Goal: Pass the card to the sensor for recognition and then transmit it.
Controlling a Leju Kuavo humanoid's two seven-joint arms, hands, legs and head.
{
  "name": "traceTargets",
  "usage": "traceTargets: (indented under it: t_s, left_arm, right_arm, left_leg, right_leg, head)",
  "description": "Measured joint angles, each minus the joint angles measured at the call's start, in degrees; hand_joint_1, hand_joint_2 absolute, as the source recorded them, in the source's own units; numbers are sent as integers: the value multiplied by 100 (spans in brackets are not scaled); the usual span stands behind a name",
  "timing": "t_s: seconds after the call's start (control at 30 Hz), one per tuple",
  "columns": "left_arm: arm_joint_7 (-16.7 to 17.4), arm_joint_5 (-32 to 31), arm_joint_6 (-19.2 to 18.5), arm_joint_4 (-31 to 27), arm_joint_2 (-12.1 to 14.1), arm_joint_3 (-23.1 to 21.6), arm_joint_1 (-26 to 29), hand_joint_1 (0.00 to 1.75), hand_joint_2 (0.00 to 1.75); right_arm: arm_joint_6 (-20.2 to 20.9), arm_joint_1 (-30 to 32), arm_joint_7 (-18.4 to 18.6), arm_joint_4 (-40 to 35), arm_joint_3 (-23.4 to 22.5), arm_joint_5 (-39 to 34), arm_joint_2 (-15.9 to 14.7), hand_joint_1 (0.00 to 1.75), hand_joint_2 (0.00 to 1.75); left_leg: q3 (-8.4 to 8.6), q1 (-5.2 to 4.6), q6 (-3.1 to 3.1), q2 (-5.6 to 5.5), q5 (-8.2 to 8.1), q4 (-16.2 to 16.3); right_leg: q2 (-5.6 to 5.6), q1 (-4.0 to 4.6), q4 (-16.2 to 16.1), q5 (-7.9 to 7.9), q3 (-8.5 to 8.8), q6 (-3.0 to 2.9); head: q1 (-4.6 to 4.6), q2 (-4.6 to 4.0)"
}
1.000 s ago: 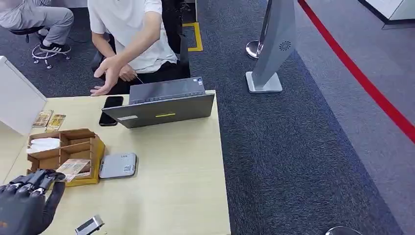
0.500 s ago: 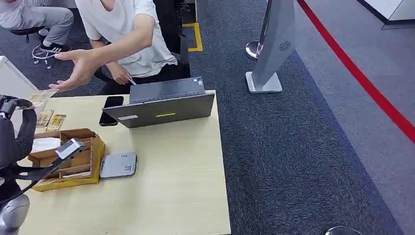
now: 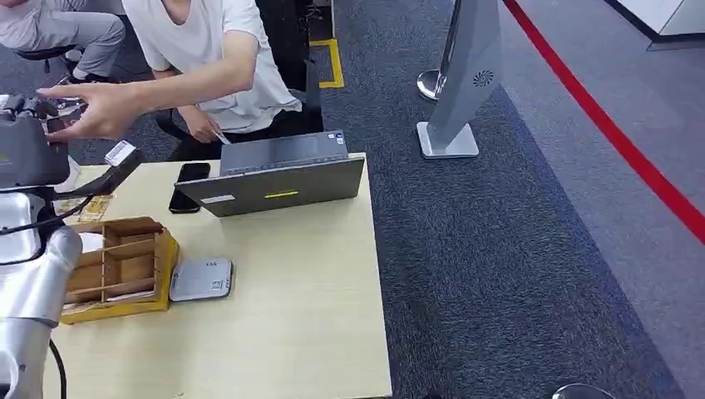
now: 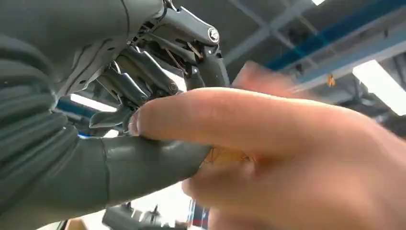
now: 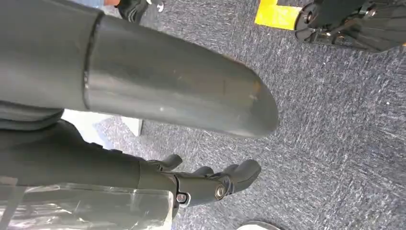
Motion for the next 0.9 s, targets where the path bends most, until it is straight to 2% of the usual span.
traceTargets:
  t_s: [0.13, 0.17, 0.73, 0.9]
  left_arm:
    - [-13, 39, -39, 216, -100, 0, -54, 175, 175]
    - [-28, 87, -57, 233, -118, 2, -53, 0, 175]
    - [-157, 422, -90, 338, -157, 52, -9, 0, 175]
    - [-203, 496, -177, -71, -162, 52, 387, 0, 175]
  right_arm:
    - [-2, 1, -2, 0, 2, 0, 2, 0, 0]
    - [-2, 2, -2, 0, 2, 0, 2, 0, 0]
    - [-26, 9, -9, 0, 2, -9, 2, 0, 0]
    - [-109, 49, -26, 0, -26, -28, 0, 0, 0]
  left_leg:
    - [-6, 0, 0, 2, -2, 0]
    - [-8, 1, 0, 2, -2, 0]
    - [-12, 1, 0, 2, -2, 0]
    - [-15, 0, 0, 3, -4, -3]
  right_leg:
    - [1, 0, 0, 0, -9, 0]
    - [1, 1, 0, 0, -10, 0]
    - [0, 1, 0, -1, -13, 0]
    - [1, 0, 1, -1, -10, 1]
  head:
    - [-2, 0]
    - [-2, 0]
    - [-2, 0]
    - [0, 0]
